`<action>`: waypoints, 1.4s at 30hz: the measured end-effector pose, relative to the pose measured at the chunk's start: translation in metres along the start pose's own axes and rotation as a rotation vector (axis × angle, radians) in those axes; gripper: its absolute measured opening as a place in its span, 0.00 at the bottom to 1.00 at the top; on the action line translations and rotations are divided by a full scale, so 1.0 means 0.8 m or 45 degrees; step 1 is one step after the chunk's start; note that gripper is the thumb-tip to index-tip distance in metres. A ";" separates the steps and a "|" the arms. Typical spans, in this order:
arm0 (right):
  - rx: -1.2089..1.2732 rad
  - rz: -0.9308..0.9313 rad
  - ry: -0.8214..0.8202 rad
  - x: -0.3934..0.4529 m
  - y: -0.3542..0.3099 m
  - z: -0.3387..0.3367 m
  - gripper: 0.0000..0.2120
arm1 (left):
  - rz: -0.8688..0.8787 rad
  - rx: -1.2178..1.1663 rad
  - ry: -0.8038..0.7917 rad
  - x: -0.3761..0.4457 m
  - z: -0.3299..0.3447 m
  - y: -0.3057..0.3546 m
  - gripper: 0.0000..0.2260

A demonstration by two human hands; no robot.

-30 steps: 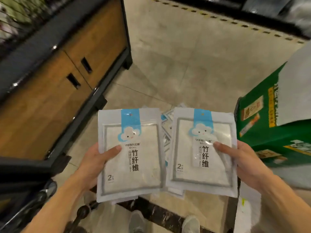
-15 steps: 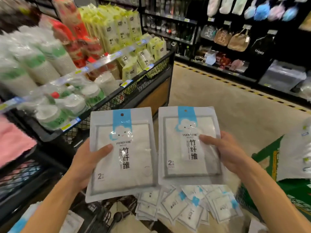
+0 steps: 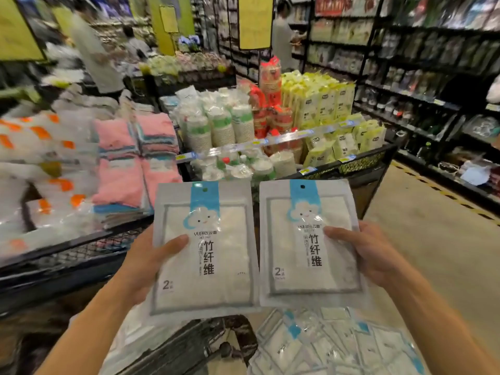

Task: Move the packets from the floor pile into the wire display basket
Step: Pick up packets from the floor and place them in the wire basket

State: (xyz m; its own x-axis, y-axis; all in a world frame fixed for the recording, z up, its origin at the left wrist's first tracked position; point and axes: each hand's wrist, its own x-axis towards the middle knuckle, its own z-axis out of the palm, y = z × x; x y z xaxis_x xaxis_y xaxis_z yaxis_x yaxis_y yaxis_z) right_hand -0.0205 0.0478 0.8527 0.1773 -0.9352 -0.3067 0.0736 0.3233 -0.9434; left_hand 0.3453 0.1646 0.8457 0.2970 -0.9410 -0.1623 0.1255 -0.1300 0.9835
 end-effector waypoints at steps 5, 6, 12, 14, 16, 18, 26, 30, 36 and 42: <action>-0.043 0.032 -0.245 -0.004 0.010 0.029 0.17 | -0.062 -0.120 0.224 -0.100 -0.027 -0.029 0.31; -0.050 0.046 -0.290 -0.007 0.014 0.035 0.17 | -0.073 -0.149 0.263 -0.119 -0.032 -0.034 0.29; -0.131 0.150 -0.567 -0.029 0.026 0.087 0.18 | -0.071 -0.222 0.405 -0.220 -0.074 -0.051 0.37; -0.156 0.158 -0.639 -0.039 0.030 0.110 0.17 | -0.061 -0.275 0.434 -0.249 -0.092 -0.056 0.36; -0.195 0.164 -0.705 -0.047 0.035 0.135 0.16 | -0.056 -0.323 0.469 -0.272 -0.113 -0.064 0.30; -0.212 0.176 -0.759 -0.054 0.043 0.162 0.16 | -0.066 -0.362 0.545 -0.290 -0.136 -0.073 0.24; -0.232 0.216 -0.780 -0.081 0.106 0.277 0.16 | -0.209 -0.461 0.817 -0.340 -0.244 -0.108 0.17; -0.238 0.242 -0.734 -0.091 0.140 0.326 0.15 | -0.231 -0.457 0.794 -0.348 -0.297 -0.123 0.18; -0.268 0.267 -0.691 -0.082 0.173 0.379 0.18 | -0.332 -0.461 0.792 -0.323 -0.354 -0.149 0.15; -0.322 0.299 -0.664 -0.024 0.195 0.437 0.14 | -0.430 -0.453 0.857 -0.261 -0.393 -0.161 0.12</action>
State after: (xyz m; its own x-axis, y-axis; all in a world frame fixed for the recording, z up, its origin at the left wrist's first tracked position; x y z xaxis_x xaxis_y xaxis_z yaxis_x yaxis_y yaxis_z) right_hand 0.3307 0.1667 0.7555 0.6211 -0.6287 -0.4679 -0.2491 0.4078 -0.8785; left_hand 0.5649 0.4758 0.7279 0.6778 -0.4667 -0.5682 0.5675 -0.1593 0.8078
